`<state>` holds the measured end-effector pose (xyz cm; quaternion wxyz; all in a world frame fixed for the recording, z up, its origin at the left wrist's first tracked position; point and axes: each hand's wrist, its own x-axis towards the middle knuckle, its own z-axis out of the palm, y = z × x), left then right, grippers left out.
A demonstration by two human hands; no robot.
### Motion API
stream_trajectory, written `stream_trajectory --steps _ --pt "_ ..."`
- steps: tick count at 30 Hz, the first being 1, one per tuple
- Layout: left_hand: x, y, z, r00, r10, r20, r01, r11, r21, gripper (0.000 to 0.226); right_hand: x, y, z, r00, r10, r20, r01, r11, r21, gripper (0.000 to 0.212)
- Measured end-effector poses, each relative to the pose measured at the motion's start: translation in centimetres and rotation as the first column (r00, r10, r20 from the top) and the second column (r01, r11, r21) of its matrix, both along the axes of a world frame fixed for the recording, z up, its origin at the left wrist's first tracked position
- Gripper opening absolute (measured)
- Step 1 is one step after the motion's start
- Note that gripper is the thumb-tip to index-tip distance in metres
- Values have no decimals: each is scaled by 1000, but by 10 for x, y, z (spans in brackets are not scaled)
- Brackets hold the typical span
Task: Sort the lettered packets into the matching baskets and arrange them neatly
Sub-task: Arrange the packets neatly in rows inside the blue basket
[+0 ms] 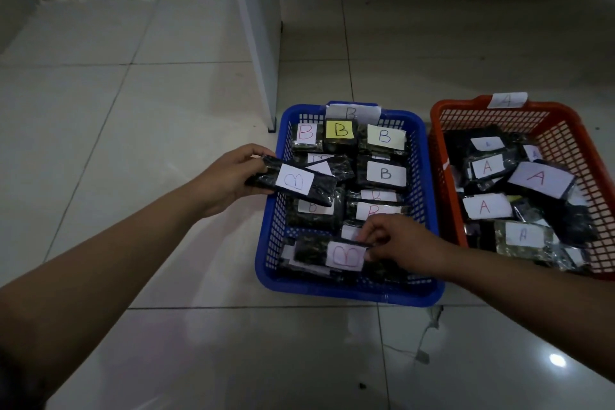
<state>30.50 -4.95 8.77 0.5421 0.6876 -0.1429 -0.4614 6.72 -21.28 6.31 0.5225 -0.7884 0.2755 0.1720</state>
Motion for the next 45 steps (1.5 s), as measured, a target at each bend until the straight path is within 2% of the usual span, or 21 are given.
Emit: stream_trajectory --steps 3,8,12,14,16,18,20,23,26,29,30,31,32,33,34,35,36,37,38,41,45 --pt "-1 0 -3 1000 11 -18 -11 1000 7 19 4 16 -9 997 -7 77 9 1000 -26 28" --pt "-10 -3 -7 999 -8 -54 10 1000 19 19 5 34 -21 979 139 152 -102 968 -231 18" --pt "-20 -7 -10 993 -30 -110 32 999 16 19 0 28 -22 979 54 197 -26 989 -143 23" --pt "-26 -10 -12 990 -55 -131 56 998 5 20 -2 19 -19 976 -21 216 36 997 -64 24" --pt "-31 -13 -13 988 -72 -140 72 997 -4 21 -5 11 -16 953 -183 244 194 981 -24 19" --pt "-35 -16 -13 986 -85 -142 84 996 -7 22 -8 2 -11 885 -386 260 399 917 7 15" --pt "-41 -22 -13 985 -119 -125 119 993 -4 21 -5 -9 -1 829 -498 255 494 865 86 14" --pt "-55 -34 -11 980 -169 -107 172 985 20 22 2 -28 12 866 -454 213 420 888 186 26" --pt "-67 -48 -10 972 -182 -147 185 983 6 23 6 -46 19 921 -351 172 335 935 111 23" --pt "-75 -61 -14 974 -150 -170 149 989 -16 27 3 -64 23 926 -324 195 322 946 44 17" --pt "-76 -63 -16 979 -164 -124 167 986 15 30 1 -69 24 918 -336 210 335 941 41 16" --pt "-75 -62 -18 973 -232 -12 232 969 82 36 -1 -75 24 906 -359 224 359 932 45 16" --pt "-73 -60 -18 916 -374 145 345 919 189 41 -4 -80 24 893 -384 235 385 922 46 16" --pt "-70 -56 -19 789 -551 272 464 824 325 45 -7 -84 23 883 -402 242 405 914 41 16" --pt "-69 -52 -19 630 -711 314 560 695 452 48 -10 -89 22 880 -407 245 413 910 26 17" --pt "-68 -47 -19 486 -827 283 628 556 545 51 -12 -92 21 883 -399 248 411 912 6 18" --pt "-69 -42 -19 385 -897 218 667 434 605 55 -14 -94 20 889 -383 249 400 916 -18 19" --pt "-71 -37 -20 320 -934 160 685 345 642 59 -16 -95 19 897 -366 249 388 921 -44 19" --pt "-74 -32 -21 276 -951 140 688 297 662 61 -16 -94 19 903 -350 248 377 924 -69 20" --pt "-81 -24 -26 226 -949 219 657 315 685 52 -13 -90 18 909 -329 254 361 929 -88 22" --pt "-78 -21 -23 301 -904 303 621 427 657 35 -7 -84 19 916 -312 252 337 939 -62 22"
